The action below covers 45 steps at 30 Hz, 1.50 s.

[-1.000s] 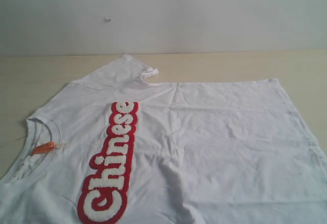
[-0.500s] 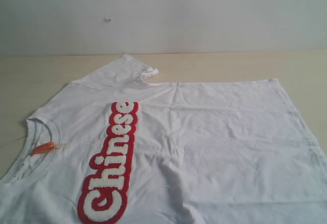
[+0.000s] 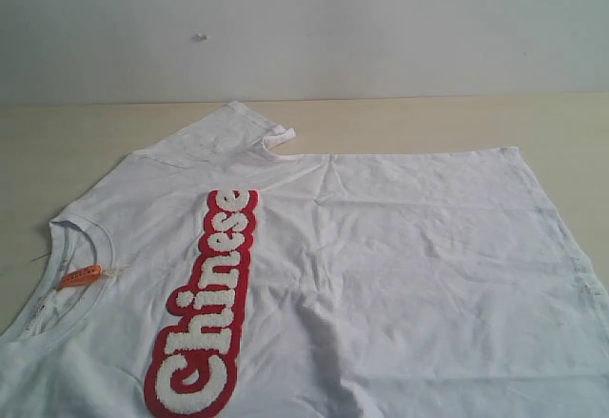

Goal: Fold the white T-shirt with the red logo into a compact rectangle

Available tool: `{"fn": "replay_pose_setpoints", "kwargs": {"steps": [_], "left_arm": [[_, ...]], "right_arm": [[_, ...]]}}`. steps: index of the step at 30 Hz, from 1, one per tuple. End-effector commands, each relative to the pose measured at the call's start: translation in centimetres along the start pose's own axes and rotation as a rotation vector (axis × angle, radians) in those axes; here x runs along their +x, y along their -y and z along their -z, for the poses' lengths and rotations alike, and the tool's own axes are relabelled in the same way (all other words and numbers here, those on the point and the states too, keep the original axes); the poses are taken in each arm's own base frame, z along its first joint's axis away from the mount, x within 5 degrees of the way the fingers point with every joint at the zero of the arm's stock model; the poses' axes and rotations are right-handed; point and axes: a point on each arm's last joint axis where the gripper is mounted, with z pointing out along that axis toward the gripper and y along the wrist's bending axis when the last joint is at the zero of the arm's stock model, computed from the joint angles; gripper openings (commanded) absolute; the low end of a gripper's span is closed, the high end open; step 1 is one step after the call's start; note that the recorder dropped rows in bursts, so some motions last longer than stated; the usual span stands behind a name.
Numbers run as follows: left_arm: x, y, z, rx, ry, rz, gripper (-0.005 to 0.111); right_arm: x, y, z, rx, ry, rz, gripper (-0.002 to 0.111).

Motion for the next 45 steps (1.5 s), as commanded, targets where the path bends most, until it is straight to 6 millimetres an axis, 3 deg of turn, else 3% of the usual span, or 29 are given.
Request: {"fn": "replay_pose_setpoints", "kwargs": {"steps": [1,6,13,17,21,29,36,41,45], "left_arm": [[-0.3,0.1,0.0,0.013,0.031,0.241,0.000],[-0.7,0.1,0.1,0.028,0.078,0.367,0.000],[-0.1,0.0,0.0,0.007,0.003,0.477,0.000],[-2.4,0.2,0.3,0.000,-0.012,0.463,0.000],[-5.5,0.3,0.0,-0.008,-0.037,0.367,0.000],[-9.0,0.5,-2.7,-0.033,-0.278,0.094,0.000],[-10.7,0.8,-6.1,-0.013,-0.402,-0.016,0.000],[-11.8,1.5,-8.8,0.038,-0.488,-0.057,0.000],[-12.6,2.4,-11.0,0.140,-0.636,-0.223,0.000]], "right_arm": [[-1.4,-0.1,0.1,-0.019,0.165,-0.089,0.000],[-2.5,-0.1,0.4,-0.030,0.293,-0.113,0.000],[-2.4,-0.1,0.4,-0.036,0.285,-0.171,0.000],[-2.9,-0.2,0.5,-0.043,0.277,-0.200,0.000],[-5.5,-0.9,1.2,-0.059,0.313,-0.172,0.000],[-10.7,-2.2,0.7,-0.024,0.130,0.097,0.000],[-14.7,-2.2,-1.8,0.084,-0.108,0.333,0.000],[-16.5,-2.2,-4.6,0.109,-0.190,0.421,0.000],[-17.3,-2.4,-7.2,0.097,-0.251,0.467,0.000]]}}
